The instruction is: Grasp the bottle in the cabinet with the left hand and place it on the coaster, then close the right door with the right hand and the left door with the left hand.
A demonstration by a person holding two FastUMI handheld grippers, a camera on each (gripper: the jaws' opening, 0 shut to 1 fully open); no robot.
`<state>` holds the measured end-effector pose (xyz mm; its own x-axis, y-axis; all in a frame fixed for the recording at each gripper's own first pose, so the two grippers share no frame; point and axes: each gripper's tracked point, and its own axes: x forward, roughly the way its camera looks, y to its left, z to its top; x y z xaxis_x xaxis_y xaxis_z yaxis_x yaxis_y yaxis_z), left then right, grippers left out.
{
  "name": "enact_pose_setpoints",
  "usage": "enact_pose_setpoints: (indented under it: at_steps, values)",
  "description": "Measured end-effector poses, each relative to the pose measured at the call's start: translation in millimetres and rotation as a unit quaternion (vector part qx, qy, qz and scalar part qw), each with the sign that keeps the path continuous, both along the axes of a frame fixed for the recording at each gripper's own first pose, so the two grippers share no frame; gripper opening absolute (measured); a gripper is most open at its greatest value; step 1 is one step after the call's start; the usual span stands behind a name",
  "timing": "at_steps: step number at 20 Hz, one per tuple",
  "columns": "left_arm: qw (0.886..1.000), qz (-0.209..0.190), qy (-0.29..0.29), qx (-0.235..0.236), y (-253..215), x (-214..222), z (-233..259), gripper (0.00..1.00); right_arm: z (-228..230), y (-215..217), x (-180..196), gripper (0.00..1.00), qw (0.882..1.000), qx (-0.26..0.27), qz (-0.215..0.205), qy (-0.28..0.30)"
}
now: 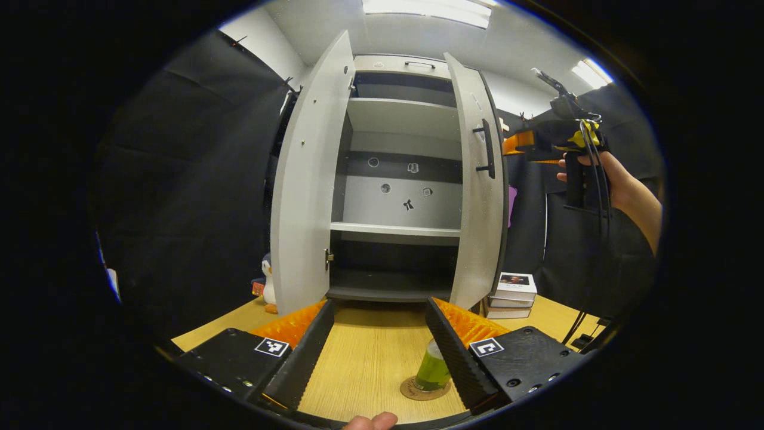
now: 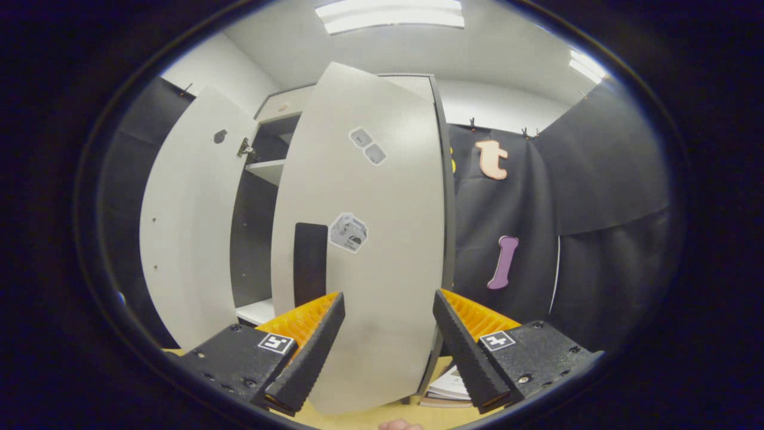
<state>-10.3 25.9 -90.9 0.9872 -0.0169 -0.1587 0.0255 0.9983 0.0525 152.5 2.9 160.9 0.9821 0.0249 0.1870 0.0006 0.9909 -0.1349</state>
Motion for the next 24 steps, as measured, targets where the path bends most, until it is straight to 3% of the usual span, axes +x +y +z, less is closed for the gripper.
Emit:
enact_pose_setpoints:
  at_steps: [5,6,7,9,10,13,15,16,17,18,19,20,21,22,24]
  values:
    - [1.000,0.003,-0.004,-0.002,3,1,7,0.94,-18,-5,-38,0.98,1.000,0.026,0.002,-0.013]
    - [1.000,0.001,-0.005,-0.002,1,2,9,0.94,-25,-4,-45,0.93,1.000,0.028,0.004,-0.014]
    - [1.000,-0.001,-0.005,-0.003,-1,4,10,0.94,-34,-3,-51,0.98,1.000,0.026,0.005,-0.010]
    - [1.000,-0.012,-0.003,-0.013,-11,6,14,0.94,-56,-5,-68,0.98,1.000,0.016,-0.002,-0.002]
    - [1.000,-0.017,-0.004,-0.019,-16,6,16,0.94,-67,-3,-77,0.93,1.000,0.014,-0.002,-0.002]
    - [0.999,-0.024,-0.011,-0.035,-23,8,27,0.94,-109,10,-98,1.00,1.000,0.014,0.015,0.007]
    - [0.999,-0.023,-0.019,-0.043,-23,7,37,0.94,-136,11,-107,0.93,0.999,0.011,0.012,0.033]
    - [0.999,-0.018,-0.021,-0.045,-19,7,43,0.94,-147,12,-111,0.98,0.999,0.013,0.014,0.044]
    - [0.999,-0.005,-0.027,-0.047,-11,8,51,0.98,-156,12,-114,0.94,0.998,0.019,0.017,0.053]
    - [0.998,0.021,-0.037,-0.049,6,8,63,0.94,-163,12,-116,0.98,0.998,0.026,0.019,0.061]
    - [0.996,0.046,-0.049,-0.050,24,10,76,0.99,-168,9,-116,0.93,0.997,0.033,0.018,0.069]
    - [0.995,0.069,-0.060,-0.047,45,14,88,0.94,-169,5,-116,0.98,0.996,0.040,0.014,0.075]
    - [0.993,0.092,-0.067,-0.041,65,16,100,0.99,-173,-1,-118,0.98,0.996,0.048,0.010,0.079]
    - [0.990,0.113,-0.073,-0.032,89,19,112,0.94,-172,-7,-119,0.98,0.995,0.055,0.006,0.080]
    - [0.982,0.162,-0.095,-0.008,133,24,136,0.95,-166,-17,-116,0.98,0.995,0.063,-0.008,0.079]
